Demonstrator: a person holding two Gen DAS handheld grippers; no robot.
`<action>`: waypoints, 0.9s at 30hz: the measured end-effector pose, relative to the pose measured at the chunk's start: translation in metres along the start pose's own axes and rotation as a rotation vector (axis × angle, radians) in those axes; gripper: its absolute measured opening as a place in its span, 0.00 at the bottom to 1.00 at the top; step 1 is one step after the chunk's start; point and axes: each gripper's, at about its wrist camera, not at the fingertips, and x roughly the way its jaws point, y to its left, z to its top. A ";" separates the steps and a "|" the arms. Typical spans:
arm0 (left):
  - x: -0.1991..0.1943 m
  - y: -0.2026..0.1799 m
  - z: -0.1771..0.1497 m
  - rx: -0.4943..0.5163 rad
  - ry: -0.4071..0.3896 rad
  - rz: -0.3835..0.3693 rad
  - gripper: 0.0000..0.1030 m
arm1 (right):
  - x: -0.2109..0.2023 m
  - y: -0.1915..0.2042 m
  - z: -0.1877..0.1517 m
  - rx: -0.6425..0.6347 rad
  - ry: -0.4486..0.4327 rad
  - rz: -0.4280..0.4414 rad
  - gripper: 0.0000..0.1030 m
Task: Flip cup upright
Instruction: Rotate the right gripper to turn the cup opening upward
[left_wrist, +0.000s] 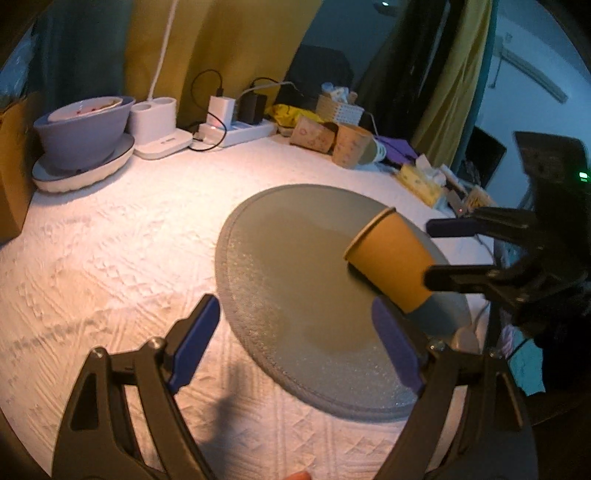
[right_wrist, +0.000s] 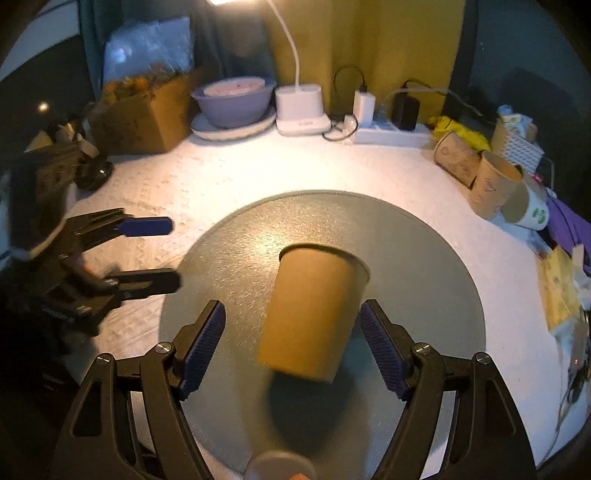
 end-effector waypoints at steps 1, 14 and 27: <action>0.000 0.003 0.000 -0.016 -0.002 -0.007 0.83 | 0.008 -0.003 0.004 0.012 0.032 0.001 0.76; -0.004 0.034 0.003 -0.127 -0.041 -0.032 0.83 | 0.060 -0.040 0.038 0.158 0.261 0.116 0.76; 0.014 0.035 0.002 -0.143 0.029 -0.026 0.83 | 0.061 -0.052 0.054 0.138 0.176 0.177 0.69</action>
